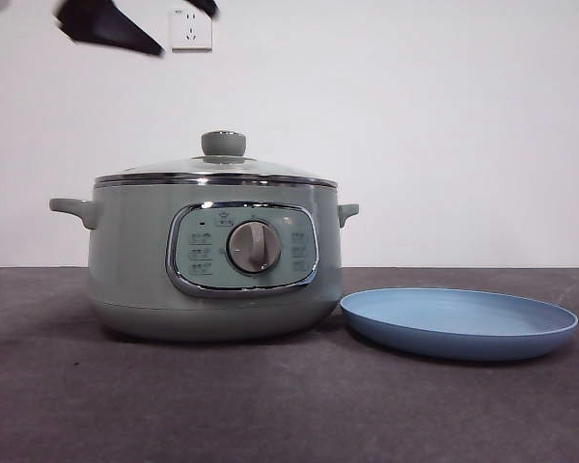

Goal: Take the corn out from the steamer,put the corn on the plate,close the lid

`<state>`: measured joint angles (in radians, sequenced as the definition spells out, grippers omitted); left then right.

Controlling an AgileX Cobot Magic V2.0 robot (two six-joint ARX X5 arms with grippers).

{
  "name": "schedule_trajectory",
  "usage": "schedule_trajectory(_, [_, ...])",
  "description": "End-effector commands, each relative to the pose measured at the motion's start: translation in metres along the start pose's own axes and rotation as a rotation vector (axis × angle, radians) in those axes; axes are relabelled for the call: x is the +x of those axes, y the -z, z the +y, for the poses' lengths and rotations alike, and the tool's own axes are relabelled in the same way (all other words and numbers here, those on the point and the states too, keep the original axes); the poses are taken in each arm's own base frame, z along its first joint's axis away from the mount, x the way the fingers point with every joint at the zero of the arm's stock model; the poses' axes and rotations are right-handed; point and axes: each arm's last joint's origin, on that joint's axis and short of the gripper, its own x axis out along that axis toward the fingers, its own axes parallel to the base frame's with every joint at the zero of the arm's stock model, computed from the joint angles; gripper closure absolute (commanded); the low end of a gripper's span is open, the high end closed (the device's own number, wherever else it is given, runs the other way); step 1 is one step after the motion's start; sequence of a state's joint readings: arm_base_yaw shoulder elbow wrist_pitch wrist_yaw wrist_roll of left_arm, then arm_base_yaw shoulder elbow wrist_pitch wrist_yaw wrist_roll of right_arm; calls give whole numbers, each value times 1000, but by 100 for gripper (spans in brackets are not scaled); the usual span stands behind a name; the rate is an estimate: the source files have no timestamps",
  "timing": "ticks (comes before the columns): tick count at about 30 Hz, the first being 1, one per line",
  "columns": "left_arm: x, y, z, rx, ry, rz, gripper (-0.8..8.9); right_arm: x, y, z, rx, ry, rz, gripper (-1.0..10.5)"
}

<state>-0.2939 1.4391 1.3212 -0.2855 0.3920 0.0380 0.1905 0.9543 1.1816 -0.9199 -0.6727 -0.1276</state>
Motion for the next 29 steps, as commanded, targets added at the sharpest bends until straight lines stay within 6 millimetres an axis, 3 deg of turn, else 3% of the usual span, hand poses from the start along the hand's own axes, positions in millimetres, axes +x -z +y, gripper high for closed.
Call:
schedule_trajectory(1, [17,2,1,51,-12,-5,251,0,-1,0,-4,0,-3,263])
schedule_trajectory(7, [53,19,2,48,-12,58,251,0,-1,0,-4,2,-3,262])
schedule_trajectory(12, [71,31,-1,69,-27,112,251,0,-1,-1,-4,30,1,263])
schedule_trajectory(29, [89,53,-3,54,-70,237,252,0,-1,-1,-4,52,3,263])
